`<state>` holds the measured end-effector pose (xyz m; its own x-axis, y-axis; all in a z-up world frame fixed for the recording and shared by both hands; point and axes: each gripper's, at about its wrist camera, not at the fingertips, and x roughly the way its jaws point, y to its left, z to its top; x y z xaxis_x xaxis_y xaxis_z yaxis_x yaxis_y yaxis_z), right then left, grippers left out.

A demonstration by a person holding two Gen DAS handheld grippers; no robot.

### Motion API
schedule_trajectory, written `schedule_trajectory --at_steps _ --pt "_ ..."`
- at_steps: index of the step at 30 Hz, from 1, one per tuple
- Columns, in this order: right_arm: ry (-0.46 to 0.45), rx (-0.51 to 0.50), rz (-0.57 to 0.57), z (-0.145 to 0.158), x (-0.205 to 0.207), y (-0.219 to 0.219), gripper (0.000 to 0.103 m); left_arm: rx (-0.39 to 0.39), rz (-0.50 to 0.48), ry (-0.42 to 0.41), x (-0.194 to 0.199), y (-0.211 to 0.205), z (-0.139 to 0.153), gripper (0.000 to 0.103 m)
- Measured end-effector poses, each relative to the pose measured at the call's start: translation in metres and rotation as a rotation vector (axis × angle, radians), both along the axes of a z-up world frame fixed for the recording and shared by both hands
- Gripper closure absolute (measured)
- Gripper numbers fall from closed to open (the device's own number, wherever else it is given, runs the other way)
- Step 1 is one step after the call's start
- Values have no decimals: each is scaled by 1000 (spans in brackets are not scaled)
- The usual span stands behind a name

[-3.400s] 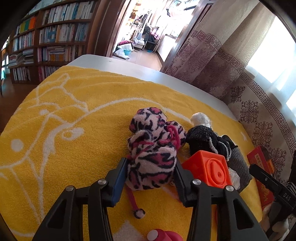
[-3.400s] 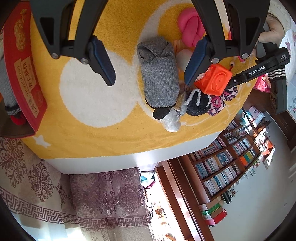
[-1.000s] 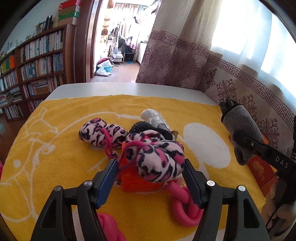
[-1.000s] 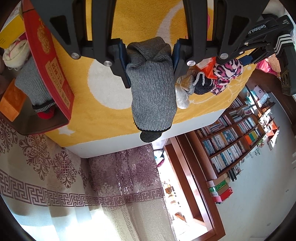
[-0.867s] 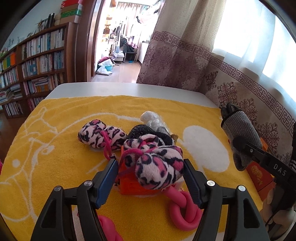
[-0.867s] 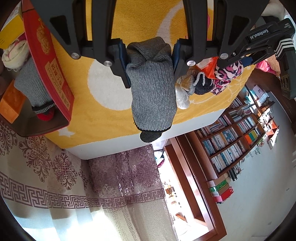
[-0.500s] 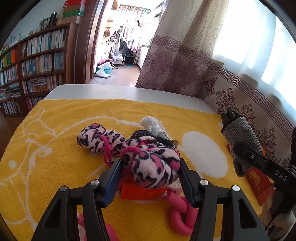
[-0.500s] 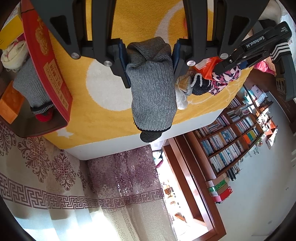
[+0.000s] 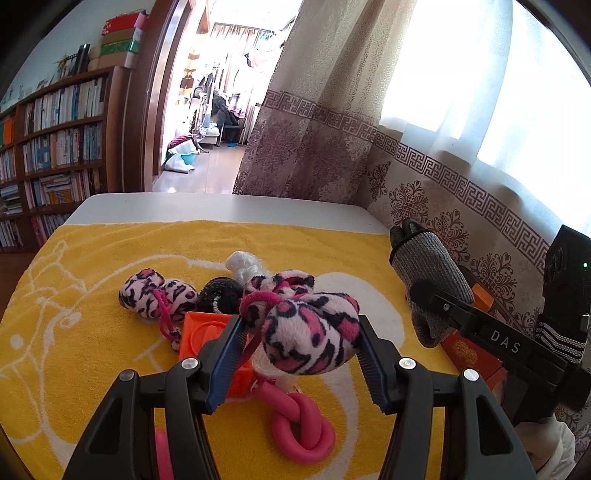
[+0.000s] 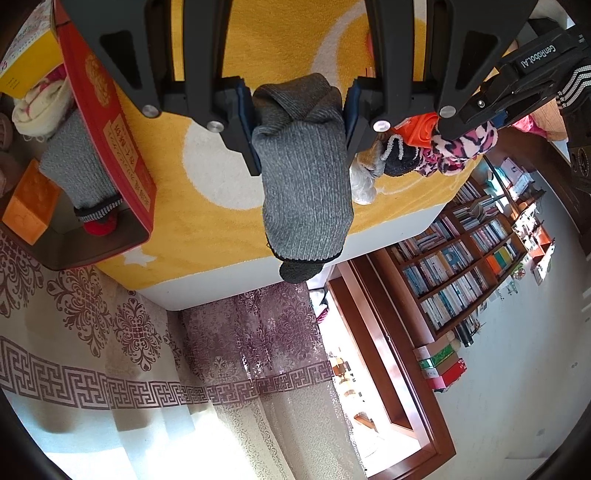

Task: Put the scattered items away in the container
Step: 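Carry the sock and leopard plush into the tin box and open both grippers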

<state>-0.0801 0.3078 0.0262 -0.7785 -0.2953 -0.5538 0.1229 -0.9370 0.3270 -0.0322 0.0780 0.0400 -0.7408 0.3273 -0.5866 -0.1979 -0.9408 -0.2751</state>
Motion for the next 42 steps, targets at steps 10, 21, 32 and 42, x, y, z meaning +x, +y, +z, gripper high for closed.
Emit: schedule_trajectory --at_steps 10,21,32,42 --pt "37 -41 -112 17 33 57 60 -12 -90 24 9 46 16 42" --pt "41 4 -322 27 71 152 60 -5 -239 58 0 124 39 42" --pt "-5 32 -376 12 73 182 60 14 -355 61 -25 193 53 42" --pt "-45 4 -417 4 67 195 57 121 -456 -9 -62 247 43 40"
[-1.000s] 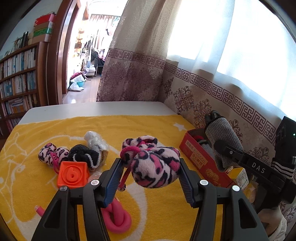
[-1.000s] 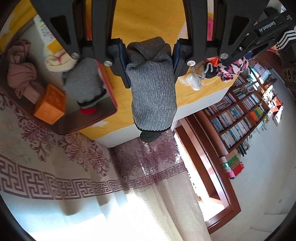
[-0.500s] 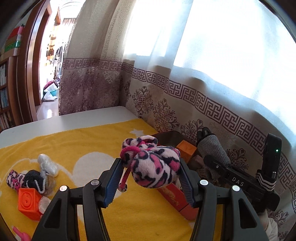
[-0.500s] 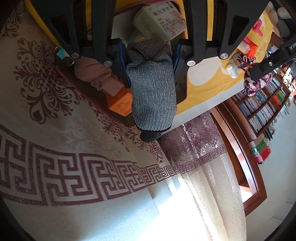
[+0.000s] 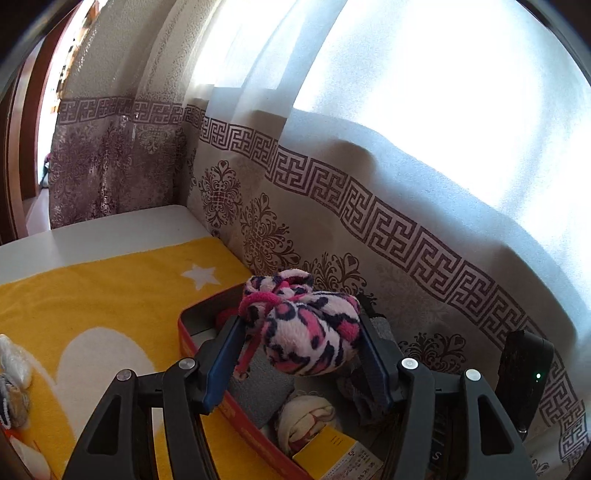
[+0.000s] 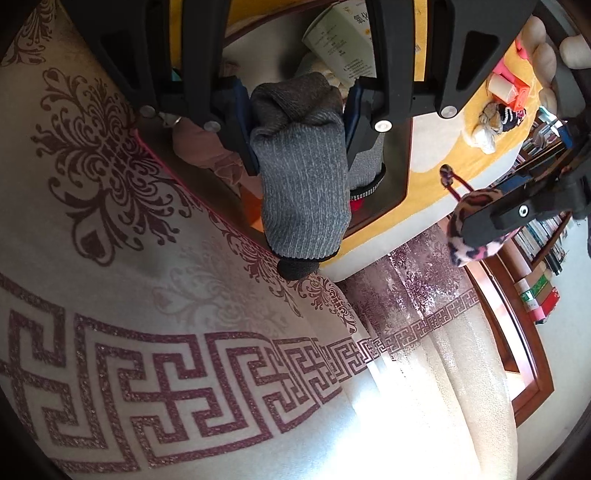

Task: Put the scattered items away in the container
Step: 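Carry the sock and leopard plush into the tin box and open both grippers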

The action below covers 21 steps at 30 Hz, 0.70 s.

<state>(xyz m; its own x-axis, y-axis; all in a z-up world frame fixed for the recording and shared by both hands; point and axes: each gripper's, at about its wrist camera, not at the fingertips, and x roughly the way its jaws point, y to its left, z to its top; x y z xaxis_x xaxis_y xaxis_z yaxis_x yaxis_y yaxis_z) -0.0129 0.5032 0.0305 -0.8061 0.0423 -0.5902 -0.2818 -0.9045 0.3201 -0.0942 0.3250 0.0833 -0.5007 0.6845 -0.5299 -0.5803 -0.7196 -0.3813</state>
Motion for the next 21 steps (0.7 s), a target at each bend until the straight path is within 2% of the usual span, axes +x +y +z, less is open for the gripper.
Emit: schedule_trajectory --at_steps 1,2,3,4,8,21 --pt "-1 -8 6 -1 -1 0 56 -1 -5 -11 -2 4 -2 40" --pt "-2 -17 12 -1 -1 0 53 -2 -8 -21 -4 6 -4 37" --pt "2 -24 18 -1 -2 0 52 1 -8 -28 -5 7 -5 29" --pt "8 -30 23 -1 -3 1 48 7 -6 -29 -4 6 -6 26" --pt "28 -3 12 2 0 -3 36 15 10 -39 -5 -6 -7 25" --pt "41 8 -3 5 2 -6 34 24 136 -83 -5 -60 -13 25"
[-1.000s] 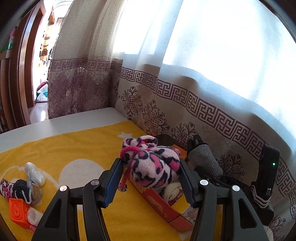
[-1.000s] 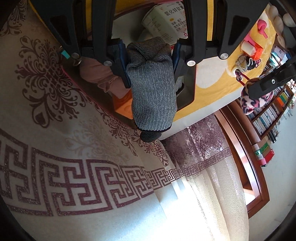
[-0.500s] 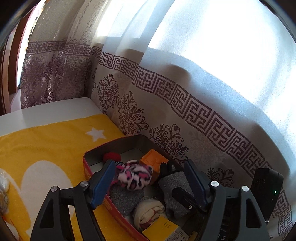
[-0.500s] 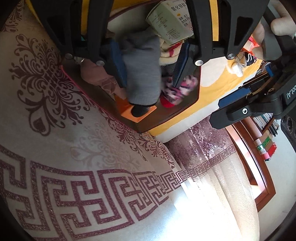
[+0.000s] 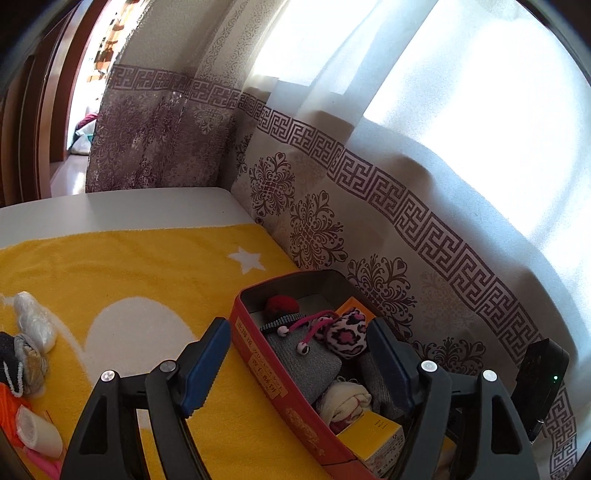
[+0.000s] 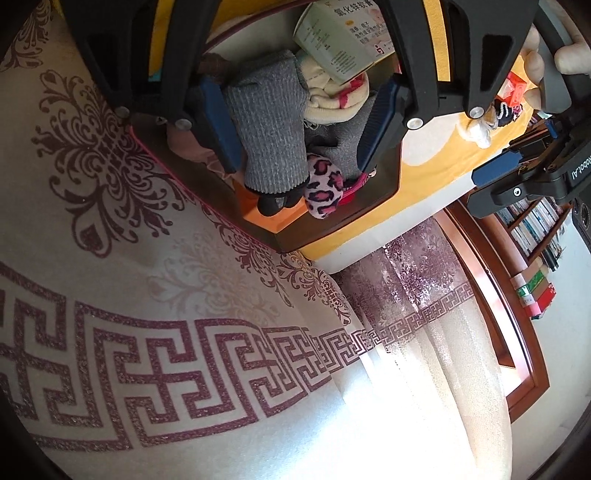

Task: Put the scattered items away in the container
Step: 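Carry the sock and leopard plush into the tin box and open both grippers, then withdraw both grippers from the tin box toward the pink foam ropes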

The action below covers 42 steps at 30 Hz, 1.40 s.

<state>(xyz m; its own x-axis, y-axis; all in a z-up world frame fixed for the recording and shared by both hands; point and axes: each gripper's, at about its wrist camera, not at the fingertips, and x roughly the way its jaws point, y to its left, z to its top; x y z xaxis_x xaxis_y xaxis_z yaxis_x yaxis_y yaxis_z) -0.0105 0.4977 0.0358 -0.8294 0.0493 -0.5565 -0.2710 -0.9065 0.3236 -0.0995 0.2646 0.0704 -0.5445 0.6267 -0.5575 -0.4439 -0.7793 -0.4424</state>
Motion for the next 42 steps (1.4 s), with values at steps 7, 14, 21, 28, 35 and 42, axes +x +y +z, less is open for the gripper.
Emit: schedule_trajectory --at_steps 7,14,21,28,35,42 --pt "14 4 12 4 3 -9 33 -11 35 -14 8 -24 -3 25" --pt "17 14 42 4 6 -27 31 -21 67 -36 19 -50 -10 25" --pt "28 16 91 8 10 -53 30 -18 120 -39 28 -85 -10 25" --pt "8 19 164 4 3 -87 30 -31 171 -44 39 -125 -11 25" --pt "-35 13 255 -5 -6 -122 30 -28 237 -58 60 -183 -17 25" --pt "-87 9 369 -17 -17 -161 29 -76 395 -94 85 -252 -38 25"
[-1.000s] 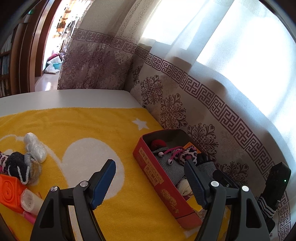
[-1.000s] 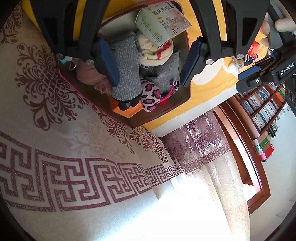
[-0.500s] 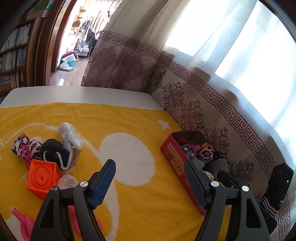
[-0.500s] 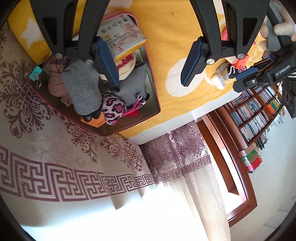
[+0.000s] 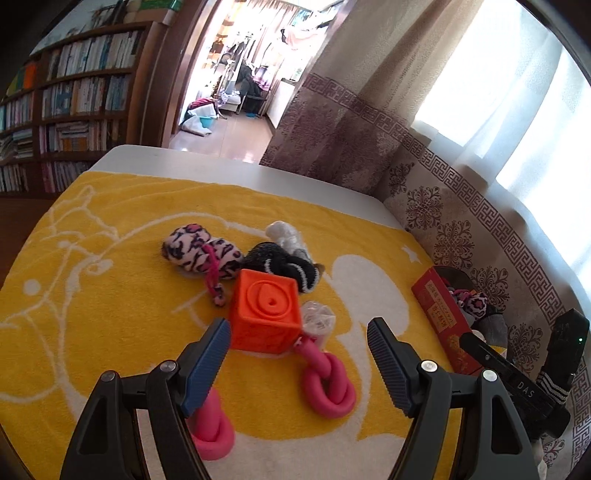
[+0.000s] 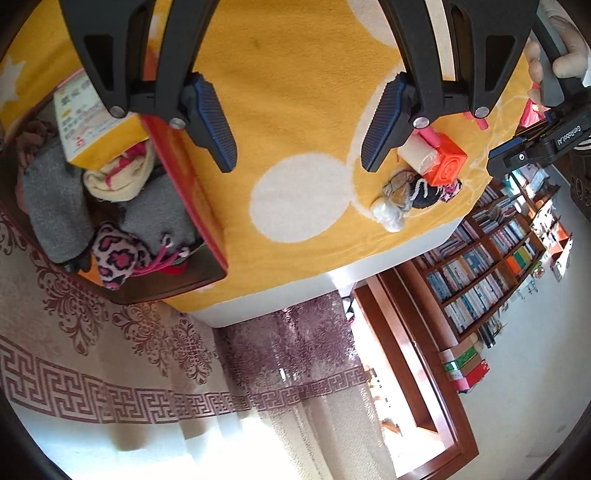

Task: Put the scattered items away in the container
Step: 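Withdraw both grippers from the tin box toward the pink foam ropes, then grasp the pink knotted foam rope with the right gripper while the left gripper grasps the other pink rope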

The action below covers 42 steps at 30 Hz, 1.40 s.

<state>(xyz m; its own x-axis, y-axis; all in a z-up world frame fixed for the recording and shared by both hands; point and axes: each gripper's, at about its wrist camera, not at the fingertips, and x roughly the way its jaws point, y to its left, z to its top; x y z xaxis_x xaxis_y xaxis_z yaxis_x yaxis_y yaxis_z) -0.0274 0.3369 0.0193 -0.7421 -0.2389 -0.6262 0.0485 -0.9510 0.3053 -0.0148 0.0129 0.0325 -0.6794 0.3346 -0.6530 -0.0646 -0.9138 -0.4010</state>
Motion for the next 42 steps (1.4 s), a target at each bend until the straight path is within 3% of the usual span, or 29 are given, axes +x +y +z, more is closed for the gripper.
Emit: schedule_trajectory --at_steps 6,16,27,34,42 --pt "-30 42 127 -7 -2 -47 29 -62 62 -38 18 -30 -24 25" --pt "-70 129 264 -22 -4 -106 29 -46 1 -65 23 -32 -42 25" --pt "-121 179 317 -41 -12 -134 29 -24 21 -83 20 -45 -52 25" --pt "-145 211 329 -50 -19 -143 29 12 82 -93 19 -63 -57 25" --pt "-148 229 346 -54 -22 -152 29 12 71 -96 18 -61 -59 25"
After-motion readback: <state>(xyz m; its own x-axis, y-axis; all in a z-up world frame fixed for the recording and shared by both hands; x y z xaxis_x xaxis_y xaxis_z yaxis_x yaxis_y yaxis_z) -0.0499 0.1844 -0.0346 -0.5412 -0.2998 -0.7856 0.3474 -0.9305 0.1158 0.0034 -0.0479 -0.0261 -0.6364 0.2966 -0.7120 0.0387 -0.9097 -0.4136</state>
